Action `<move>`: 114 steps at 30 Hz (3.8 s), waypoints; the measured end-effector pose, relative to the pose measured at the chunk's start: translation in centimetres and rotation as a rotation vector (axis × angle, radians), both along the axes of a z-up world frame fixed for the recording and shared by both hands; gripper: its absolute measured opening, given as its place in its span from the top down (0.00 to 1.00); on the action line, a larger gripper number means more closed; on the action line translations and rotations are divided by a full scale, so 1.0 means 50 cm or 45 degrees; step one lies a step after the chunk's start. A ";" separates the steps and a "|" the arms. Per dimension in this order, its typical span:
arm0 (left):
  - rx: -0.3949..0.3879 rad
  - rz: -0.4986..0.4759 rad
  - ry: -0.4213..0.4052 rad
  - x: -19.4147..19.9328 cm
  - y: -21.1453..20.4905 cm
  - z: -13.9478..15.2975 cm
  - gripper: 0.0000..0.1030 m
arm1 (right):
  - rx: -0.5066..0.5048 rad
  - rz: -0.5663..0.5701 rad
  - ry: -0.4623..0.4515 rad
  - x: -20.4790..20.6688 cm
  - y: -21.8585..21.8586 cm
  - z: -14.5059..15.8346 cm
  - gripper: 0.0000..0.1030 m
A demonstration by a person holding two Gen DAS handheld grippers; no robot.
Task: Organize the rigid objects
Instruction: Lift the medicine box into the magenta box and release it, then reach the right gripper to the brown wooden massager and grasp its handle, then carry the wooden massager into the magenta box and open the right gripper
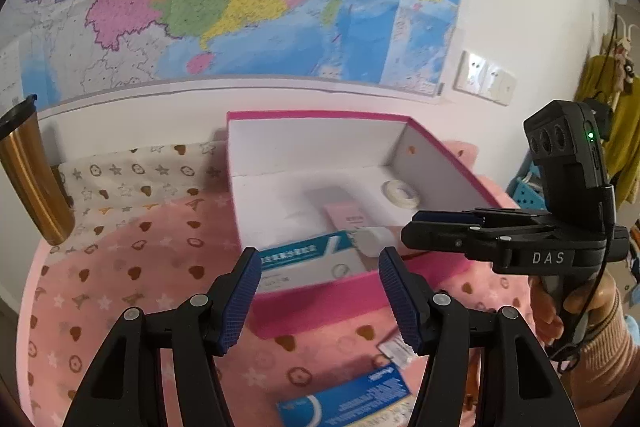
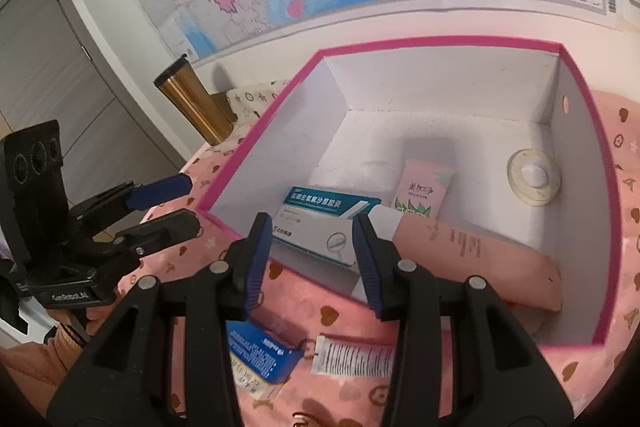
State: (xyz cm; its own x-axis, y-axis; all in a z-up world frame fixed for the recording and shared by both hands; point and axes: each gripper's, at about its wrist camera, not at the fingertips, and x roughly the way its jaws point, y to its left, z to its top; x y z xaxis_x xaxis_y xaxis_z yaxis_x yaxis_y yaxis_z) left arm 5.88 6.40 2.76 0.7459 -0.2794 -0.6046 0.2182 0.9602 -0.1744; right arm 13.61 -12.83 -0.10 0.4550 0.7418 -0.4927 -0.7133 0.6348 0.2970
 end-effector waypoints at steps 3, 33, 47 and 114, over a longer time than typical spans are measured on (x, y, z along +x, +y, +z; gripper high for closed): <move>-0.032 -0.022 -0.014 -0.019 -0.009 0.006 0.39 | 0.024 0.005 -0.020 -0.022 -0.020 0.009 0.57; -0.139 -0.284 0.231 -0.084 -0.185 -0.127 0.39 | -0.045 -0.165 0.098 -0.089 -0.182 -0.135 0.57; -0.100 -0.404 0.352 -0.095 -0.248 -0.172 0.39 | -0.048 -0.296 0.198 -0.064 -0.243 -0.196 0.57; -0.125 -0.365 0.386 -0.100 -0.249 -0.192 0.35 | 0.412 -0.075 0.207 -0.141 -0.278 -0.120 0.83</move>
